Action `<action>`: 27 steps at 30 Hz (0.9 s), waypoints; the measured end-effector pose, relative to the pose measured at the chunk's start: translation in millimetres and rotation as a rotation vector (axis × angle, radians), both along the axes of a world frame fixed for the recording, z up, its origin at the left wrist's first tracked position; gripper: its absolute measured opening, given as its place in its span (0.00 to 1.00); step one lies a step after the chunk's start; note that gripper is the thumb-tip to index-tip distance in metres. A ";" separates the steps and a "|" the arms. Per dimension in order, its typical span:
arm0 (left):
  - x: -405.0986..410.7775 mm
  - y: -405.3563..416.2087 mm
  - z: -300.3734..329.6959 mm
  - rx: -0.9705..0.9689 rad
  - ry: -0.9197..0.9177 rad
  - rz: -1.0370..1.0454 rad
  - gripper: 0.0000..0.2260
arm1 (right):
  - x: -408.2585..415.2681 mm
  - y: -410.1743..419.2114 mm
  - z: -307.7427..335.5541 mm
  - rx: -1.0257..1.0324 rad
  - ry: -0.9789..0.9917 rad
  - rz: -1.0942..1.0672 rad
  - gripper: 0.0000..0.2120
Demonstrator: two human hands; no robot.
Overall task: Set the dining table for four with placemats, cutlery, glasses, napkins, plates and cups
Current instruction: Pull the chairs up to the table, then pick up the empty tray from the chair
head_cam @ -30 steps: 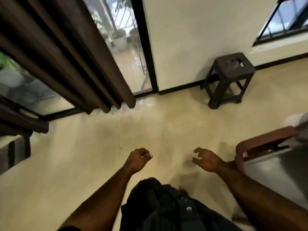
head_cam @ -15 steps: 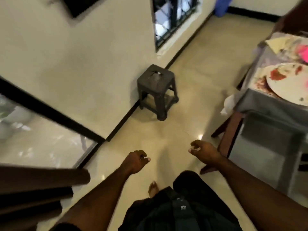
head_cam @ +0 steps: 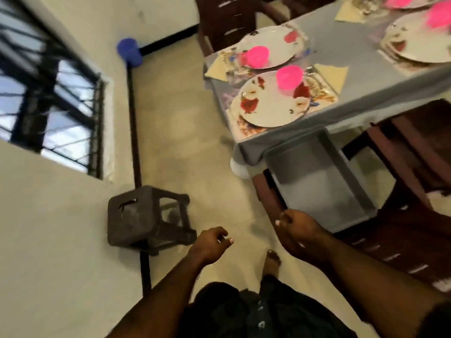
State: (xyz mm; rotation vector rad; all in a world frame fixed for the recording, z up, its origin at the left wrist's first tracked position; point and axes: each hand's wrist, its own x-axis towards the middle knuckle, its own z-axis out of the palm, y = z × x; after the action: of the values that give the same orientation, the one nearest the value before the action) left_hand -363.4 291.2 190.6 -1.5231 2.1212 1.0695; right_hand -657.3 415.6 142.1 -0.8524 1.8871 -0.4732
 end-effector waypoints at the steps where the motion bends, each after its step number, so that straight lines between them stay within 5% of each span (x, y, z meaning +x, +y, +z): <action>1: -18.0 -15.5 1.6 -0.001 -0.005 -0.068 0.20 | -9.9 -2.8 -2.1 0.028 0.015 -0.015 0.18; 6: -131.7 -90.6 -0.5 0.007 -0.031 -0.425 0.21 | -51.7 4.0 -23.4 0.106 0.094 -0.248 0.14; 10: -229.6 -139.1 -31.4 0.004 -0.011 -0.639 0.18 | -72.2 10.8 -59.2 0.167 0.056 -0.568 0.21; 15: -332.9 -196.1 -110.5 -0.061 -0.023 -0.789 0.31 | -82.8 12.3 -118.5 0.313 0.005 -0.938 0.26; 22: -433.8 -239.4 -226.4 -0.372 -0.077 -0.877 0.35 | -90.8 -2.0 -198.3 0.501 0.033 -1.379 0.35; 27: -453.3 -235.6 -267.4 -0.345 -0.069 -0.658 0.47 | -106.8 2.0 -237.5 0.465 -0.082 -1.608 0.30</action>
State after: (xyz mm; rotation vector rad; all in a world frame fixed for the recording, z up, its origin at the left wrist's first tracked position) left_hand -816.7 55.7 -76.8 -0.8286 2.5664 0.4301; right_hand -764.1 417.6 -95.5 1.1386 2.1140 -0.8819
